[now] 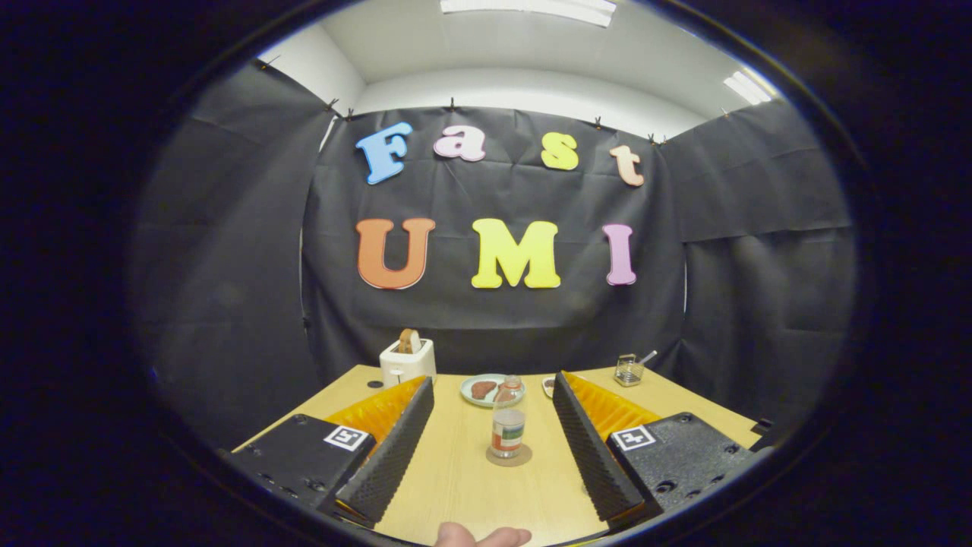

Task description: Take the bottle from table, then pour the juice into the cup, finally place the bottle on the coaster

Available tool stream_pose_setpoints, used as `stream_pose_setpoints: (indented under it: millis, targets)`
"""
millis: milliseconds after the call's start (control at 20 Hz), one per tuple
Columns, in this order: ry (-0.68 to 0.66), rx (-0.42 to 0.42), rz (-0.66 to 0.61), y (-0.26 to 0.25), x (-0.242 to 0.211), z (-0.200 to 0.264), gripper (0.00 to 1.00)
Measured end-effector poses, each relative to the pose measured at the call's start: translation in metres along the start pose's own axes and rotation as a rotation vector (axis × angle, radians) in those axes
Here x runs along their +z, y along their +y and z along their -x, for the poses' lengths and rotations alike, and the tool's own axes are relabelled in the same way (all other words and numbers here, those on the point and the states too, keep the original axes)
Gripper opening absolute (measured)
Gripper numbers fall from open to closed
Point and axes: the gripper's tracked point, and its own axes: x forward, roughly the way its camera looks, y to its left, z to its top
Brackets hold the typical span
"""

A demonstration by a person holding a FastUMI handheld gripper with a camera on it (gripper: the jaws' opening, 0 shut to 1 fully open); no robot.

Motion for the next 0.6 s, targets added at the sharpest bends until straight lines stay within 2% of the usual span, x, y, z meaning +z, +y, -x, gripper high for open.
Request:
stream_pose_setpoints:
  millis: [600]
  targets:
    - [-0.029, 0.031, 0.008, 0.009, 0.023, 0.017, 1.0]
